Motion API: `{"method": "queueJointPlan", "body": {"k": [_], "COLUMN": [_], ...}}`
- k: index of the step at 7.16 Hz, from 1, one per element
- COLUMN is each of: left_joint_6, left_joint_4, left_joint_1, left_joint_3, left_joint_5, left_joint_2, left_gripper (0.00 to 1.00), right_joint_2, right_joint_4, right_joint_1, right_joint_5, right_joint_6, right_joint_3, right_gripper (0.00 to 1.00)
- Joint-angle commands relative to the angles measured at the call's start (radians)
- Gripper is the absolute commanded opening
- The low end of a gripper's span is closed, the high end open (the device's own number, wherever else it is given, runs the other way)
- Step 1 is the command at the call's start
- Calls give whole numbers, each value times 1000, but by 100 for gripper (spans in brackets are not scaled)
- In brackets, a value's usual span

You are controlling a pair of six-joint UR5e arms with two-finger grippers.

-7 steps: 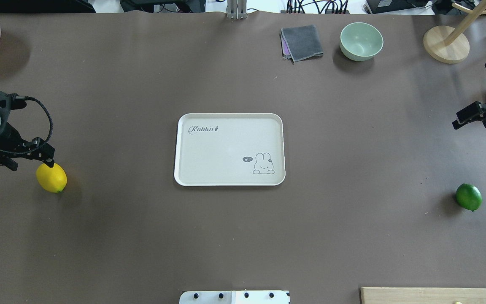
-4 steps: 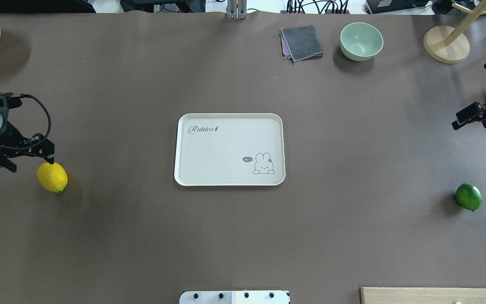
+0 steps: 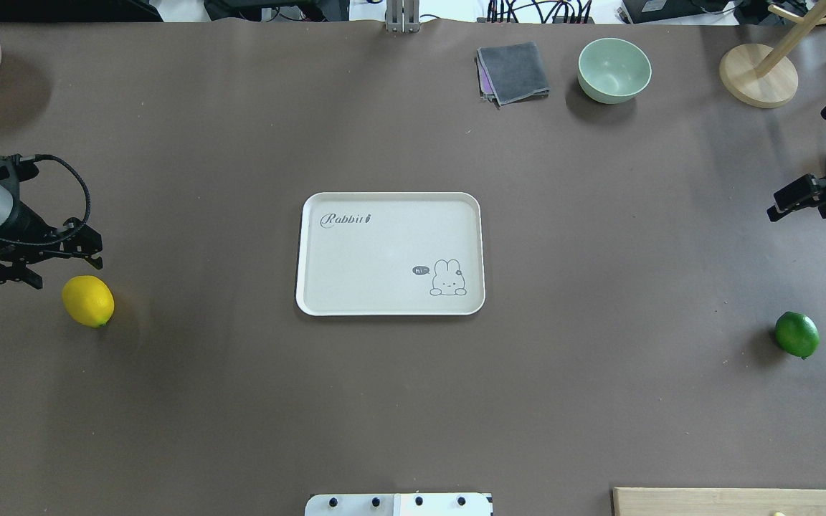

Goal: Place all lemons on tray

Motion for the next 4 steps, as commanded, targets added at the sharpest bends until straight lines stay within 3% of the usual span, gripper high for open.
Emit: {"method": "queueJointPlan", "body": {"k": [1,4], "left_joint_6": [-21,-47], "left_joint_4": [-51,-85], "left_joint_1": [5,48], "left_joint_3": [29,32], "left_joint_5": [-46,-77], "left_joint_2": [2,9], "left_gripper": [97,97], "right_joint_2": [0,0], "right_joint_4": [0,-2], "right_joint_1": [-2,-5], "right_joint_5": [1,-2], "right_joint_6": [0,0], "right_joint_3": [-2,-3], "right_gripper": [100,100]}}
